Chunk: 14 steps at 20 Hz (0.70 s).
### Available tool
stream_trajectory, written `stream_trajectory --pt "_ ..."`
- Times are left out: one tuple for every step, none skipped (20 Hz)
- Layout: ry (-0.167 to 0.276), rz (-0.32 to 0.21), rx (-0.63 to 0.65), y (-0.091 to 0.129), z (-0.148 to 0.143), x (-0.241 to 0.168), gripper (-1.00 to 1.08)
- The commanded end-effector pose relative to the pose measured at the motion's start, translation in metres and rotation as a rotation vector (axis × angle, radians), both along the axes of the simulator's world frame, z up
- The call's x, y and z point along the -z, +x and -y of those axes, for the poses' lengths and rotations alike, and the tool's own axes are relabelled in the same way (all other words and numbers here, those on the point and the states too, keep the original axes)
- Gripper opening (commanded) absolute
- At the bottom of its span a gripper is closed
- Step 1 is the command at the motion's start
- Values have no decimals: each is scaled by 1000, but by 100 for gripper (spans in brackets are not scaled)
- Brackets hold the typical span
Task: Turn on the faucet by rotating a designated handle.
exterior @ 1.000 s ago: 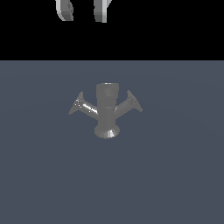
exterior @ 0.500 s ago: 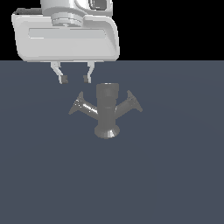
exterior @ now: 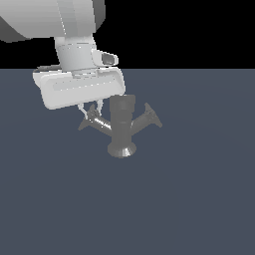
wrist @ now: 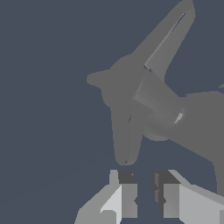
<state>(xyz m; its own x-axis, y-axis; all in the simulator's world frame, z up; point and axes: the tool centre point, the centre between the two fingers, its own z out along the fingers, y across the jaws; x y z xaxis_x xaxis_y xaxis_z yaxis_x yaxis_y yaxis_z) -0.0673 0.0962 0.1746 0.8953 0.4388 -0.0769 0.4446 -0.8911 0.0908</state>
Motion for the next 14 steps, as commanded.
stream_trajectory --pt "-5 81 43 52 68 -6 10" --pt "21 131 126 100 29 -25 65" --pt "47 180 209 81 75 -47 65" --pt "46 262 179 82 107 -86 72" --pt "53 166 152 70 110 -25 57" --pt "55 149 148 74 107 -15 57" --pt "66 173 244 88 98 -17 68" --pt "72 183 288 83 124 -23 68" --pt "109 214 201 94 56 -28 -49" --pt "179 218 131 89 -42 -29 -61" --pt "195 237 228 104 -30 -25 -78" --pt "198 240 246 104 -18 -26 -78" --pt "178 233 148 116 19 -21 6" --pt "158 226 50 94 -40 -14 6"
